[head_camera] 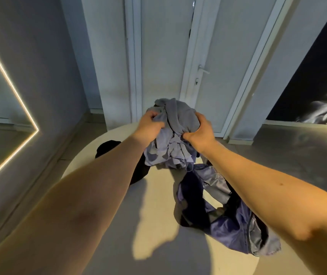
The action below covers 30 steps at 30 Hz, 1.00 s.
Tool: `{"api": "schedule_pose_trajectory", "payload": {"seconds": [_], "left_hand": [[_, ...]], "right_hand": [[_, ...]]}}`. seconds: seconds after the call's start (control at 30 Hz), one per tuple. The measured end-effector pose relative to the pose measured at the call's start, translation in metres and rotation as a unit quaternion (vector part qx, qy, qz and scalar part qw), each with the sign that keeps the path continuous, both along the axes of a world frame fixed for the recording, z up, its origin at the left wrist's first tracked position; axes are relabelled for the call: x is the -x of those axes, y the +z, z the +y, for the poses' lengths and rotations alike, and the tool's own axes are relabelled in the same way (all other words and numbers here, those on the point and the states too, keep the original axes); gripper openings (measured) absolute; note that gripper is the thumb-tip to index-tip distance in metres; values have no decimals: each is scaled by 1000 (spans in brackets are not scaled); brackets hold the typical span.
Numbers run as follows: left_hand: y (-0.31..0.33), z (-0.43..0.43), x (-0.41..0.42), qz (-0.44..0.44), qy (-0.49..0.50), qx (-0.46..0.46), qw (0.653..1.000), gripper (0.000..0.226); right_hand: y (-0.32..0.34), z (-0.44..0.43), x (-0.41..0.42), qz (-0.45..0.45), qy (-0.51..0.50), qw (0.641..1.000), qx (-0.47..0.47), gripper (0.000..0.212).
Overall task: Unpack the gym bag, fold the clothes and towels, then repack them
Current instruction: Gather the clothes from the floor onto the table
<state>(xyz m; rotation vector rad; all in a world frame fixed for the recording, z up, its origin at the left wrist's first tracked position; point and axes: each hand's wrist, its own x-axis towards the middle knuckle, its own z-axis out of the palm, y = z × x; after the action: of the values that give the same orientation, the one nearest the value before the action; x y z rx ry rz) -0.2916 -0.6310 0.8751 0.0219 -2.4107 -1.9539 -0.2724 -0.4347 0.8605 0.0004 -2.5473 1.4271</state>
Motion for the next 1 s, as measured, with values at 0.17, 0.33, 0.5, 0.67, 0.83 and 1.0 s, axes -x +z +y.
{"api": "schedule_pose_trajectory", "payload": {"seconds": [0.17,0.33,0.5,0.67,0.83,1.0], "left_hand": [[8,15,62,64,63,37,995,33],[0,32,123,115,70,30,990,24],[-38,45,176,123,55,64,989,22],[-115,55,208,78,-14,104,991,23],[-239,53,227,-4,-161,362,918,46],[-319,52,253,36,-179,485,855,60]], "right_hand": [[1,5,85,35,27,998,53,98],[-4,13,149,75,24,994,80,79],[-42,20,194,119,5,987,108,57],[-137,23,227,116,-56,991,16,80],[-266,30,227,-104,-29,982,-153,73],[-325,21,226,-211,-40,957,-195,62]]}}
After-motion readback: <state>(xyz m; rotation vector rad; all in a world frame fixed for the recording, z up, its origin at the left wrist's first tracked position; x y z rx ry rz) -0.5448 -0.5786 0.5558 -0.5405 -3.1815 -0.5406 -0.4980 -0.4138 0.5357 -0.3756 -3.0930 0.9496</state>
